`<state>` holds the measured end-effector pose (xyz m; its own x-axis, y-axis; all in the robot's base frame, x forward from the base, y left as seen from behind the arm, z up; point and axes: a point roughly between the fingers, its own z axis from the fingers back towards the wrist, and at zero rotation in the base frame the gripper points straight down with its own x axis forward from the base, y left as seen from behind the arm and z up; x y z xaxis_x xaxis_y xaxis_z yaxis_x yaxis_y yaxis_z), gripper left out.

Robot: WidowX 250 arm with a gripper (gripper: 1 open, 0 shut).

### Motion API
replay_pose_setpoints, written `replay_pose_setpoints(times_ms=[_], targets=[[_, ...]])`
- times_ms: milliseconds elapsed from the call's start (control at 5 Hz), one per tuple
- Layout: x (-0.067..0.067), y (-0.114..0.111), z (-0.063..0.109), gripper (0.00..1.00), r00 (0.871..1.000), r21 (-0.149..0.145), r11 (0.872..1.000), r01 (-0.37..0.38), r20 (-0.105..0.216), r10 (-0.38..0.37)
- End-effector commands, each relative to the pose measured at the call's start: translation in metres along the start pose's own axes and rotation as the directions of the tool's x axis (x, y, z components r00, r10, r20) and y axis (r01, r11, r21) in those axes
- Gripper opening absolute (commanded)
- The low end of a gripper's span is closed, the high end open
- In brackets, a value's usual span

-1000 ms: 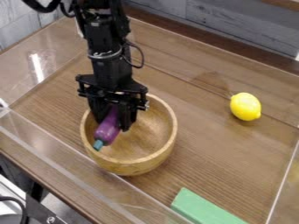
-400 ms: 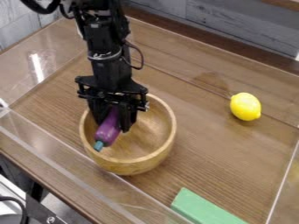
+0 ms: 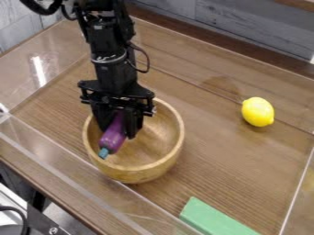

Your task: Remove the purple eggplant from inside the brown bowl and put it on the table

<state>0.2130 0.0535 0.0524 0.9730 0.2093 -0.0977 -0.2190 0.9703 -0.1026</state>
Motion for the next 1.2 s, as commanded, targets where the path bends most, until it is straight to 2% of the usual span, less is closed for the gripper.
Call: replay_pose_setpoints(times_ms=[0, 600, 1000], targets=[[0.003, 0.002, 0.009, 0.00, 0.999, 0.000, 1.000, -0.016, 0.035, 0.016], [0.001, 0.002, 0.009, 0.00, 0.999, -0.005, 0.999, -0.033, 0.031, 0.033], [0.000, -0.016, 0.027, 0.00, 0.999, -0.029, 0.999, -0.031, 0.041, 0.032]])
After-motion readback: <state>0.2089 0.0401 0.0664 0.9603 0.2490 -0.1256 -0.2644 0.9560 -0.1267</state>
